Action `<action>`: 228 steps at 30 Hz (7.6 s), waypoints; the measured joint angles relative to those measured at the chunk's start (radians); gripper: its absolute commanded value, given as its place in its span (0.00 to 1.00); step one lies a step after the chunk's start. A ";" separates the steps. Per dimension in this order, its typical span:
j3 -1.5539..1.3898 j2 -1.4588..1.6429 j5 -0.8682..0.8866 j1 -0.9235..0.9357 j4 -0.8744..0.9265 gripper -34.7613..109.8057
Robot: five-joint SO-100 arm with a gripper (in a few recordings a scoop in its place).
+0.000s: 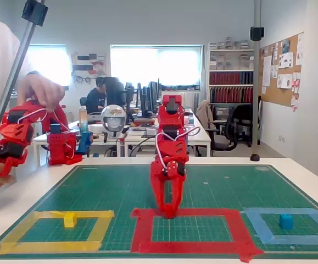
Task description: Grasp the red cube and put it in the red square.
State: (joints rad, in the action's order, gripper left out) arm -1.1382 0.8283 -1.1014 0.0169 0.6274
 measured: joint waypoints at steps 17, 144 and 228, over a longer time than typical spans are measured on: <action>-0.051 0.066 -0.135 -0.009 0.048 0.23; 0.101 -0.141 -0.488 -0.048 -0.127 0.36; -2.017 2.485 -0.410 -0.009 0.634 0.24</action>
State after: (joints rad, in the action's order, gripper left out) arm -3.1554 3.3134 -1.5110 0.0077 1.2609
